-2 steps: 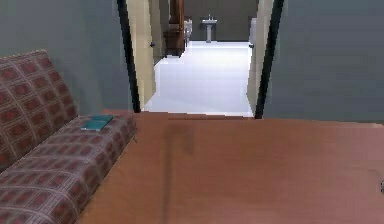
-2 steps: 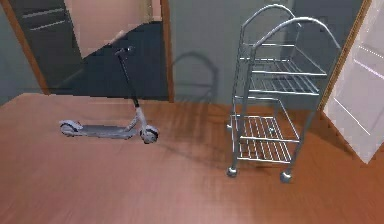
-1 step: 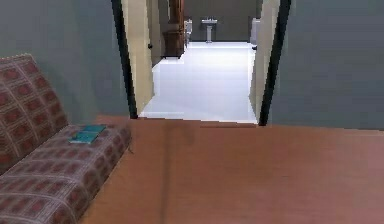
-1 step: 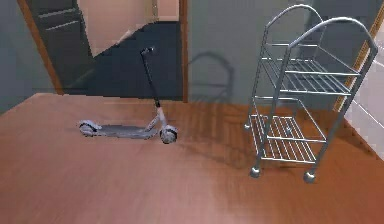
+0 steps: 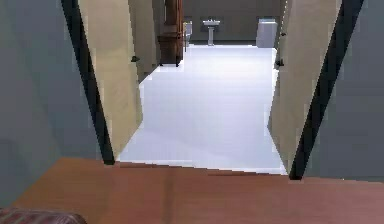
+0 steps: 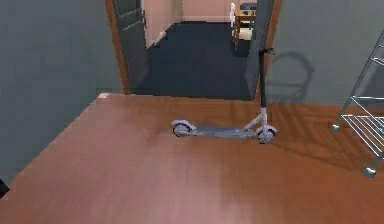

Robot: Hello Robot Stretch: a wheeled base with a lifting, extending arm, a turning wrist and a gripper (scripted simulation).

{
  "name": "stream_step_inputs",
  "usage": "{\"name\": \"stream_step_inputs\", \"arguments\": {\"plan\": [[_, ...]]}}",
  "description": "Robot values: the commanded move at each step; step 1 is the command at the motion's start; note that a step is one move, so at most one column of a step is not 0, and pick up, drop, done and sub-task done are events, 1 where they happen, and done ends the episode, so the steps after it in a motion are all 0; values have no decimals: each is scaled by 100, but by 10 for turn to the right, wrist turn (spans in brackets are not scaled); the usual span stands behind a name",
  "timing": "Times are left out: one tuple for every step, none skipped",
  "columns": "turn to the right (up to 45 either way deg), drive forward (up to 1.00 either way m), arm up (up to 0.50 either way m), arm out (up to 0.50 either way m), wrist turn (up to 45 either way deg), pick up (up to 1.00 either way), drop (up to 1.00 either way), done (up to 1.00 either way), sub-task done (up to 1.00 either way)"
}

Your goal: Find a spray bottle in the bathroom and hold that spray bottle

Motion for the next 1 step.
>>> {"name": "stream_step_inputs", "arguments": {"plan": [[0,100,0,0,0,0,0,0,0]]}}
